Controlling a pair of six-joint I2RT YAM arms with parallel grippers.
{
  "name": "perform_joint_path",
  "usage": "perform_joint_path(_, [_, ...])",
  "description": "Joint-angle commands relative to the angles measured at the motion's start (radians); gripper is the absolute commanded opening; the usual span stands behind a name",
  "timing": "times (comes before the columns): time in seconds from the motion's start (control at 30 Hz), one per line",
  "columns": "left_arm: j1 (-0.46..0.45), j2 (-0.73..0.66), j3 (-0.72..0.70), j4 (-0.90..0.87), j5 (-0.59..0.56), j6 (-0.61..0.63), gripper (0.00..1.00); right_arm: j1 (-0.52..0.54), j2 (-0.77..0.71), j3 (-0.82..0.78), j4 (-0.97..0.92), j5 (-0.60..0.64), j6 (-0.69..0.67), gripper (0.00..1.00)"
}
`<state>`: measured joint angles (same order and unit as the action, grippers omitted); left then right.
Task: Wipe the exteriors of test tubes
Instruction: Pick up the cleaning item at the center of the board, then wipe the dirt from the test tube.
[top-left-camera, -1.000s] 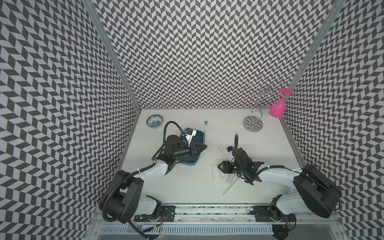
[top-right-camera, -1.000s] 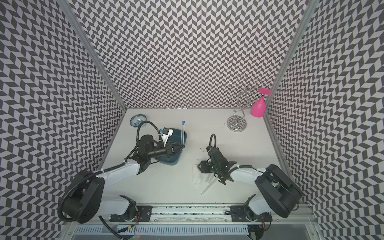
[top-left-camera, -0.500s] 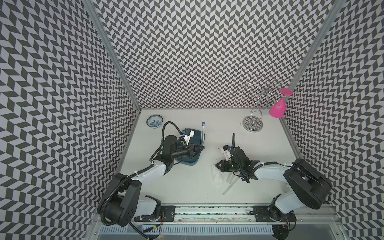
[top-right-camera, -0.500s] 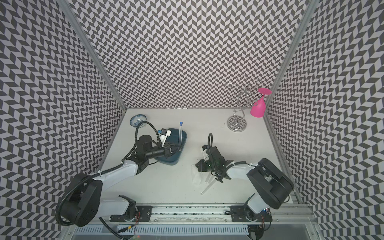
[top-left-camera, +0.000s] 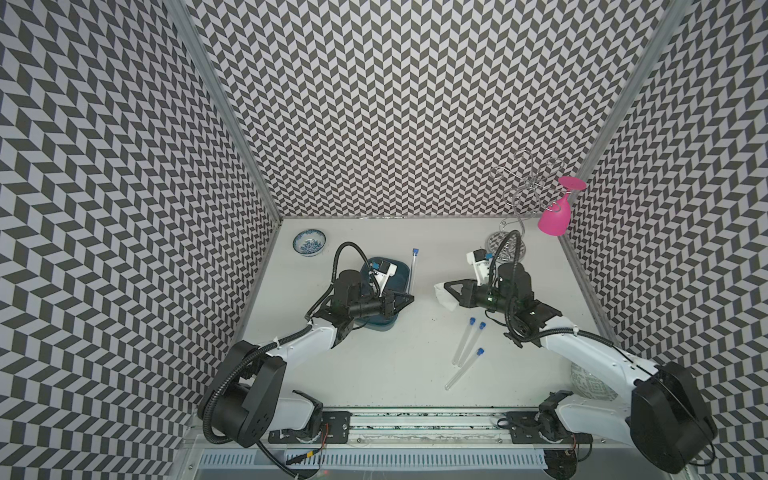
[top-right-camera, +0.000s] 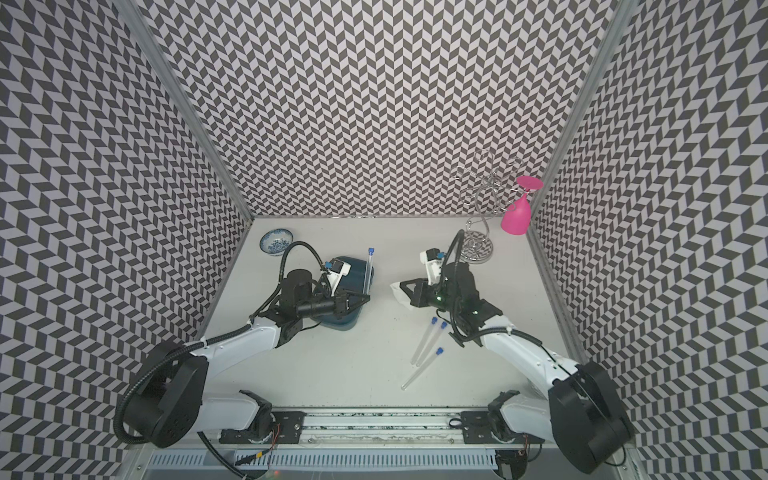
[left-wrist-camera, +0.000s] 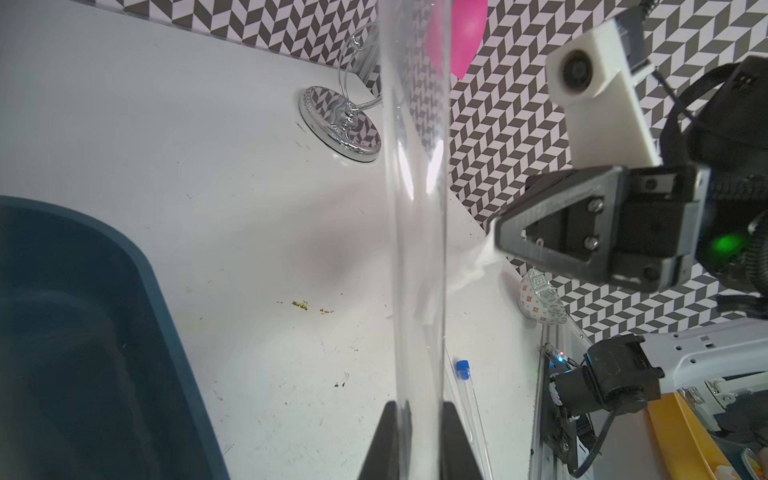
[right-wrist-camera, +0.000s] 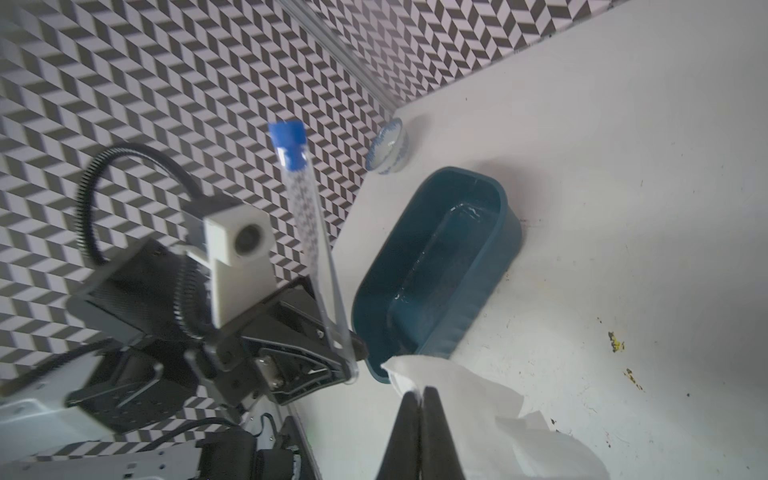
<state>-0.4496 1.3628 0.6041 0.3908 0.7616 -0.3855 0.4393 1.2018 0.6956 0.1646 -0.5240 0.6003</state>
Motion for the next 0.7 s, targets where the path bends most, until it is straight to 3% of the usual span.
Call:
perform_joint_path(0.0, [-0.020,0.024,0.041,-0.007,-0.014,0.023,0.07,-0.063,-0.048,-0.024,0.147,-0.135,0.089,0.00])
perform_joint_path(0.1, [-0.039,0.042,0.054,0.001,-0.019,0.026,0.07,-0.066,-0.057,0.035,-0.026,0.005,-0.004,0.00])
perform_joint_path(0.27, [-0.078,0.082,0.085,-0.002,-0.022,0.036,0.08,-0.075,-0.060,0.040,0.106,-0.213,0.050,0.00])
perform_joint_path(0.4, [-0.109,0.117,0.108,0.000,-0.024,0.042,0.08,-0.060,-0.065,0.090,0.004,-0.140,-0.001,0.00])
perform_joint_path(0.53, [-0.134,0.156,0.130,0.013,-0.017,0.040,0.08,-0.055,-0.054,0.081,0.154,-0.214,0.108,0.00])
perform_joint_path(0.67, [-0.147,0.188,0.145,0.056,0.014,0.006,0.08,-0.017,-0.021,0.150,0.188,-0.183,0.133,0.00])
